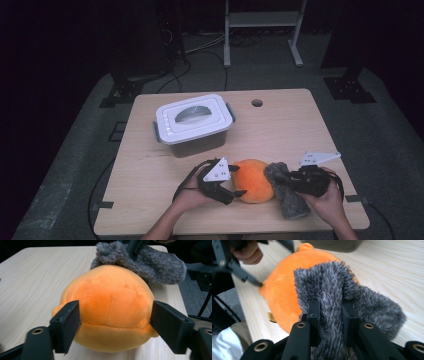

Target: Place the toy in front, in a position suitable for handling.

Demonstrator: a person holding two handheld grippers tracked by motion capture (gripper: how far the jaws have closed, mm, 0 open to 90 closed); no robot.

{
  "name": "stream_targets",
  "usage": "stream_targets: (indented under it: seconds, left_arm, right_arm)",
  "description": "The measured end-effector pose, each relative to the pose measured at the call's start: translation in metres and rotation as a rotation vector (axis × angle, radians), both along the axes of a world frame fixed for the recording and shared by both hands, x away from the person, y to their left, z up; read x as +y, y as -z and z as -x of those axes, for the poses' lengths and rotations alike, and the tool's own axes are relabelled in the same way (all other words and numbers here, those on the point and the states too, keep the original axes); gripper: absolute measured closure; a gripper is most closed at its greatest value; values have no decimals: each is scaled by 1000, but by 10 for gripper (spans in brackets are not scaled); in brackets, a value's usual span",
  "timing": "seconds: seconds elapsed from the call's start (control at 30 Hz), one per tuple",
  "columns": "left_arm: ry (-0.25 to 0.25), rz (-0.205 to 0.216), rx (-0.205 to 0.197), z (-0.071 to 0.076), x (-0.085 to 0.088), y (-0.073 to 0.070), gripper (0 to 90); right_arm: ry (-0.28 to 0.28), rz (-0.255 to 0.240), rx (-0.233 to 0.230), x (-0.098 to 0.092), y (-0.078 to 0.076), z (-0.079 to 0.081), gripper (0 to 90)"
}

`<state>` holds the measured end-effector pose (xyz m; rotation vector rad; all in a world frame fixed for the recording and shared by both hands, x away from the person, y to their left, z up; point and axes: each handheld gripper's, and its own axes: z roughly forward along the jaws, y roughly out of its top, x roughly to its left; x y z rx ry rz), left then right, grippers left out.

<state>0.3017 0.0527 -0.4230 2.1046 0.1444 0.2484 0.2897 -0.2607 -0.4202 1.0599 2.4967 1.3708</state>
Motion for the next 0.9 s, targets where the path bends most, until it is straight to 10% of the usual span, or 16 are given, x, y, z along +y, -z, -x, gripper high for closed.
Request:
stream_targets:
  seconds: [0.2,0.4,0.57,0.67,0.9]
  left_arm:
    - [-9,13,18,-2,2,1,425]
    - [-13,29,25,0,-11,-4,419]
    - [1,21,43,-3,-18,-6,288]
    - [31,26,15,1,-18,-2,169]
    - [12,11,-20,0,-14,-4,379]
  right_arm:
    - [26,32,3,-4,-1,0,724]
    - [-67,26,-133,31,-39,20,728]
    - [-100,109,-144,50,-29,18,729]
    - [-92,60,-114,43,-23,14,732]
    - [-44,84,-100,23,-17,15,732]
